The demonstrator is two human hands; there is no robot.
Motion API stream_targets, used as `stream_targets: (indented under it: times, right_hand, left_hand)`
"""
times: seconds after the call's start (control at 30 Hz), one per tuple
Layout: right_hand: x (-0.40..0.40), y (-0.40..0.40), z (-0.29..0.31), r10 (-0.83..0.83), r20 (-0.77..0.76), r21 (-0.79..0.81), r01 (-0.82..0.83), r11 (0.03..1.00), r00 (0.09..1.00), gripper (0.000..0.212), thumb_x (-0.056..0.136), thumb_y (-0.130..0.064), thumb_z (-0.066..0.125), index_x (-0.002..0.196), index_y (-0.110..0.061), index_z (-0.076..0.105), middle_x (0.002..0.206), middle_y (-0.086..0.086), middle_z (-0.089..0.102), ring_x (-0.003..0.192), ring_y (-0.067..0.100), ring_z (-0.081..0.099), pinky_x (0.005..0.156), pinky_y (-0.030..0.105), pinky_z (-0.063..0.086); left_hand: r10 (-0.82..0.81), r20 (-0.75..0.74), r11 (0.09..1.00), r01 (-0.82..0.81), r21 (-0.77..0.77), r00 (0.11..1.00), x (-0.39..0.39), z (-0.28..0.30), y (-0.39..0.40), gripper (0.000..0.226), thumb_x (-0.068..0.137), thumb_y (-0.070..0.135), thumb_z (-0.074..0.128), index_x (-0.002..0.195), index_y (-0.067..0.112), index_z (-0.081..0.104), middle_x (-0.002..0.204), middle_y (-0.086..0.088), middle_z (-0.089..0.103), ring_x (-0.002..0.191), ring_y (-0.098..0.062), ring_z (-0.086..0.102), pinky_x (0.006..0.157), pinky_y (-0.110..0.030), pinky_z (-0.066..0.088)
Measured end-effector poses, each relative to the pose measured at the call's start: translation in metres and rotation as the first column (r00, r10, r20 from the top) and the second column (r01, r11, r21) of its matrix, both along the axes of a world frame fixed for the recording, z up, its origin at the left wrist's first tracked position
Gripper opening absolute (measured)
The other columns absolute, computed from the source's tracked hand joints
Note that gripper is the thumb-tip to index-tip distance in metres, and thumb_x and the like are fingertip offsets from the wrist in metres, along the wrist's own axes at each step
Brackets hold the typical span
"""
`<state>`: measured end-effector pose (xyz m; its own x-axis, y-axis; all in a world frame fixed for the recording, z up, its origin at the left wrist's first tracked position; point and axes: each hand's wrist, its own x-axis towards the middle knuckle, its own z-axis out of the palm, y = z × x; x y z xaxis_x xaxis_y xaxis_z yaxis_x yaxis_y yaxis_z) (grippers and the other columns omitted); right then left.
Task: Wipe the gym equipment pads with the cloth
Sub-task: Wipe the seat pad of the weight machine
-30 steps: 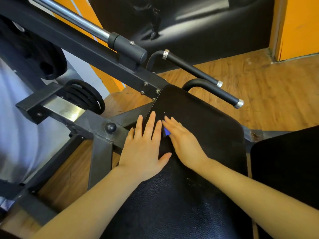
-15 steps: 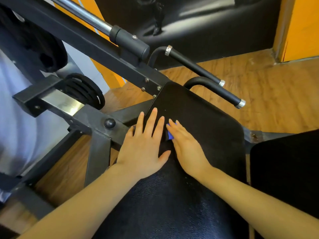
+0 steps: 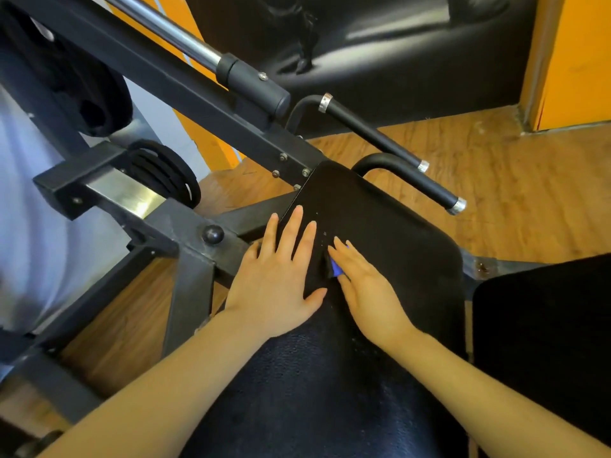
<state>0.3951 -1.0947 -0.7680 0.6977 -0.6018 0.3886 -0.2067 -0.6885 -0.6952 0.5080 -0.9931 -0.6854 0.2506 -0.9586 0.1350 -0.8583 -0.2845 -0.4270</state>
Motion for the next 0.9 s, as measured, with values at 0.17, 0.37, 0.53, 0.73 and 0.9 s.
stream_targets:
  times: [0.17, 0.37, 0.53, 0.73, 0.9]
  right_hand:
    - [-0.006, -0.004, 0.013, -0.156, 0.263, 0.344, 0.058, 0.937, 0.952, 0.041, 0.088, -0.015, 0.067, 0.125, -0.028, 0.057, 0.133, -0.017, 0.045, 0.127, -0.002, 0.035, 0.101, 0.004, 0.026]
    - [0.023, -0.020, 0.031, -0.426, 0.370, 0.777, -0.024, 0.629, 0.825, 0.006, 0.090, -0.019, 0.064, 0.096, -0.020, 0.065, 0.094, -0.001, 0.063, 0.085, 0.009, 0.059, 0.082, 0.029, 0.052]
    - [0.013, -0.034, 0.012, -0.521, 0.352, 0.403, 0.376, 0.834, 0.778, 0.045, 0.087, -0.015, 0.068, 0.128, -0.022, 0.051, 0.117, -0.007, 0.045, 0.097, 0.006, 0.050, 0.081, 0.024, 0.047]
    - [0.004, -0.029, -0.008, -0.332, 0.264, 0.240, 0.271, 0.932, 0.906, 0.032, 0.100, -0.022, 0.044, 0.129, -0.015, 0.056, 0.124, 0.002, 0.057, 0.114, 0.012, 0.052, 0.092, 0.021, 0.038]
    - [0.019, -0.029, -0.004, -0.295, 0.071, -0.050, 0.298, 0.953, 0.953, 0.053, 0.096, -0.035, 0.051, 0.146, -0.024, 0.036, 0.159, 0.005, 0.016, 0.147, 0.025, 0.008, 0.115, 0.043, 0.015]
  left_hand:
    - [-0.006, -0.009, 1.000, 0.006, 0.000, 1.000, -0.002, 0.002, 0.001, 0.096, 0.089, 0.066, 0.041, 0.152, 0.020, -0.015, 0.158, -0.006, -0.026, 0.148, -0.033, -0.010, 0.115, -0.044, 0.027]
    - [-0.013, -0.013, 1.000, 0.013, -0.004, 1.000, -0.001, 0.002, 0.000, 0.096, 0.088, 0.066, 0.042, 0.152, 0.020, -0.014, 0.159, -0.005, -0.026, 0.148, -0.031, -0.011, 0.114, -0.044, 0.029]
    - [-0.020, -0.006, 1.000, 0.020, -0.005, 1.000, 0.000, 0.001, 0.000, 0.096, 0.088, 0.066, 0.042, 0.153, 0.021, -0.013, 0.158, -0.004, -0.026, 0.148, -0.029, -0.011, 0.112, -0.045, 0.030]
    - [-0.024, 0.012, 1.000, 0.024, -0.010, 1.000, 0.001, 0.000, -0.001, 0.096, 0.088, 0.067, 0.041, 0.153, 0.021, -0.013, 0.159, -0.004, -0.025, 0.149, -0.030, -0.009, 0.112, -0.044, 0.030]
    - [-0.024, -0.002, 1.000, 0.024, -0.012, 1.000, 0.001, 0.000, 0.000, 0.095, 0.088, 0.067, 0.041, 0.153, 0.021, -0.012, 0.159, -0.004, -0.024, 0.149, -0.029, -0.009, 0.112, -0.045, 0.031]
